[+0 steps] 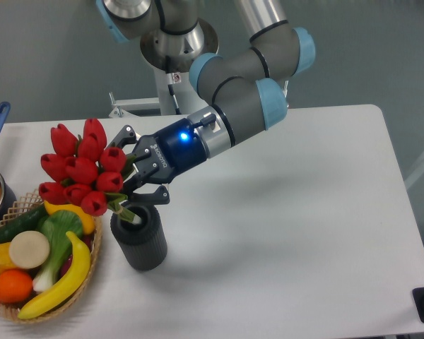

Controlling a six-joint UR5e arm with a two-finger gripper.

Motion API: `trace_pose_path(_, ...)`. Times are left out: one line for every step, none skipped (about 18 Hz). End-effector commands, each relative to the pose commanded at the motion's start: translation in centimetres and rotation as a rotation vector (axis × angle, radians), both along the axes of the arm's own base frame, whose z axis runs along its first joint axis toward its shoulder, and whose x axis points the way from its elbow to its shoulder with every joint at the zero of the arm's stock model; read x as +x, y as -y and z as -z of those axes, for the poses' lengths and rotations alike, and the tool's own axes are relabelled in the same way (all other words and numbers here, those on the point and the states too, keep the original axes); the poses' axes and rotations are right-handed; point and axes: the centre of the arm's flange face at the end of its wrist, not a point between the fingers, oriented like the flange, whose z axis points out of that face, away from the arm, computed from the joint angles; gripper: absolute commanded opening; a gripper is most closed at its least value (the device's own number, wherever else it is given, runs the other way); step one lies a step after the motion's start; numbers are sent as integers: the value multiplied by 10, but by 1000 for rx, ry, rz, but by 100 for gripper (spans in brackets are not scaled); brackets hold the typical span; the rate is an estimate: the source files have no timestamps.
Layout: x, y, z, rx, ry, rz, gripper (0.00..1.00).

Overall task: Insert the flowers into the vase
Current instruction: 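Lower the tulip stems into the vase opening while rotating the bunch upright, then push the tulip bunch down into the vase and straighten it upright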

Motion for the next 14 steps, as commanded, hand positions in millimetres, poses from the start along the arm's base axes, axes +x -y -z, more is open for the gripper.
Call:
trace_pose_path(-2, 3, 5, -7, 7, -6, 37)
trace_pose_path(-3, 5, 8, -9, 9, -11, 37)
trace_pose_path(-3, 7, 11, -13, 13, -14, 37)
trace_pose_path(-6, 12, 17, -22, 22, -24, 37)
trace_pose_path(-7, 17, 21, -27, 30, -33, 37)
trace_pose_path(-6, 18, 25, -31, 36, -33, 37)
trace_pose_path(-7, 18, 25, -33, 35, -35, 37)
trace_pose_path(-6, 19, 27, -34, 36, -35, 37)
trace_pose_path(-6, 19, 27, -31, 33, -35, 37)
trace_pose_path(-7, 18, 28, -30, 31, -34, 37)
trace_pose_path(-6, 18, 30, -30, 31, -32, 37)
trace_pose_path(-5, 17, 31, -31, 30, -31, 37)
trace_pose_path(-7, 16, 35, -34, 34, -31, 37)
trace_pose_path(-8, 15, 39, -36, 37, -31, 37)
